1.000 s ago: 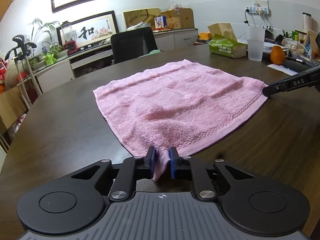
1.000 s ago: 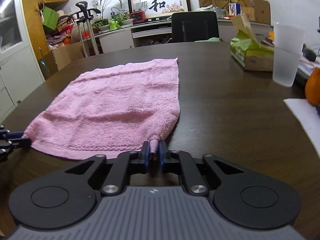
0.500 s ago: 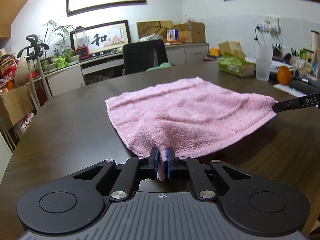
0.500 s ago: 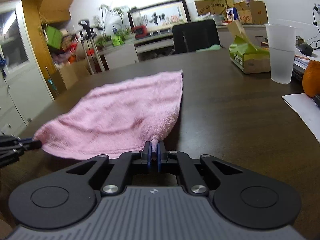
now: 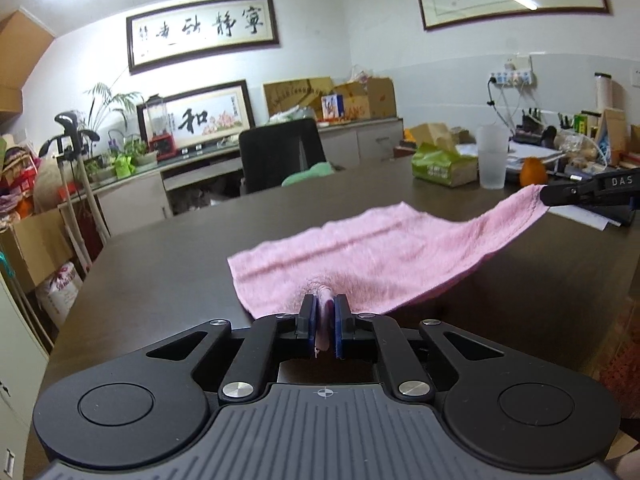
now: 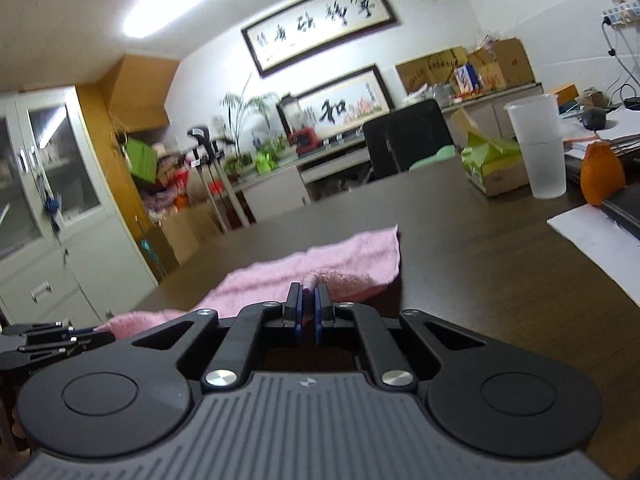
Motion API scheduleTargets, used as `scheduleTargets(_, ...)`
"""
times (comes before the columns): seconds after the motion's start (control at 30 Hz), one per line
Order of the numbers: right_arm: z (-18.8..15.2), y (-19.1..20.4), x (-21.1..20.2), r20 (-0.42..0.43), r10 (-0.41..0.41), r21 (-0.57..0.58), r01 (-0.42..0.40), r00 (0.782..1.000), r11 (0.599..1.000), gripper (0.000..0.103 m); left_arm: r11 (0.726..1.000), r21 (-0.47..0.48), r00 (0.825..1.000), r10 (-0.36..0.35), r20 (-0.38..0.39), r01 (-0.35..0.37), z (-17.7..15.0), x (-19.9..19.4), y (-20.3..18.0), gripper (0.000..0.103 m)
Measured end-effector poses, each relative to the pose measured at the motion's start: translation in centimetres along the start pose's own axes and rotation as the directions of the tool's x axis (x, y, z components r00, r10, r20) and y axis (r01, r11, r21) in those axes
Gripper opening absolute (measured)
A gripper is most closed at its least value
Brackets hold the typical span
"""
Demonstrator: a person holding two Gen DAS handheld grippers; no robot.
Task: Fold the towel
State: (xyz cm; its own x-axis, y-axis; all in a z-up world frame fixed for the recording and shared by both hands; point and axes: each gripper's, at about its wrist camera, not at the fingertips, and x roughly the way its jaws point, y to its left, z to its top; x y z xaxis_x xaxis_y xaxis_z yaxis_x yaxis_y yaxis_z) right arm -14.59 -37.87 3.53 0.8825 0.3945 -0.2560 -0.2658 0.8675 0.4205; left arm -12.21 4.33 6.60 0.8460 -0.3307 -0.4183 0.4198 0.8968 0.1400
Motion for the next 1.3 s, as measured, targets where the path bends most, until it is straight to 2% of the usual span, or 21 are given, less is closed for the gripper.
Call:
scheduleTargets(0.2, 2.0, -0.2, 1.3, 0.029, 0.021, 0.013, -0.021, 0.999, 1.0, 0.006, 1.0, 0.013, 1.0, 0.019, 0.025, -0.019, 2.1, 1.3, 0.3, 0.008)
scheduleTargets(0.5, 5.5, -0.5, 7.5, -0.017, 0.006, 0.002, -0.006, 1.0, 1.0, 0.006, 0.995, -0.032, 0.996, 0.09, -0.015, -0.091, 4.4, 6.9, 2.6, 0.008)
scheduleTargets(0.57, 5.8, -0.3, 8.4, -0.026, 0.004, -0.004, -0.004, 1.0, 1.0, 0.006, 0.997, -0.062, 0.998, 0.054, -0.029, -0.056, 4.1, 6.9, 3.3, 0.008)
scheduleTargets(0.73, 6.3, 0.9, 9.5, -0.024, 0.023, -0.037, -0.024, 0.999, 0.999, 0.006, 0.996, -0.017, 0.995, -0.089, -0.034, 0.089, 1.3, 5.5, 3.2, 0.009)
scheduleTargets(0.8, 6.1, 1.1, 9.5, -0.024, 0.027, -0.037, -0.027, 0.999, 0.999, 0.006, 0.987, -0.017, 0.985, -0.161, -0.058, 0.16, -0.3, 4.4, 3.5, 0.01)
scheduleTargets(0.9, 5.7, 1.2, 9.4, -0.028, 0.019, -0.039, -0.02, 0.999, 0.999, 0.007, 0.971, -0.018, 0.97, -0.239, -0.052, 0.238, -1.6, 2.6, 3.6, 0.011)
scheduleTargets(1.0, 5.5, 0.9, 9.5, -0.033, 0.008, -0.026, -0.009, 0.999, 1.0, 0.007, 0.955, 0.062, 0.957, -0.288, -0.038, 0.29, -2.9, 0.2, 2.4, 0.013)
scheduleTargets(1.07, 5.7, 0.7, 9.5, -0.034, 0.001, -0.015, -0.001, 0.999, 1.0, 0.007, 0.948, 0.119, 0.956, -0.289, -0.056, 0.294, -3.4, -0.1, 1.2, 0.015)
scheduleTargets(1.13, 5.7, 0.7, 9.4, -0.033, 0.0, -0.01, 0.0, 0.999, 1.0, 0.007, 0.942, 0.195, 0.962, -0.264, -0.077, 0.274, -4.1, -0.1, -0.2, 0.015)
scheduleTargets(1.3, 5.8, 1.1, 9.3, -0.042, 0.002, -0.008, -0.003, 0.999, 1.0, 0.007, 0.933, 0.268, 0.969, -0.218, -0.112, 0.241, -5.0, 0.9, -1.2, 0.016)
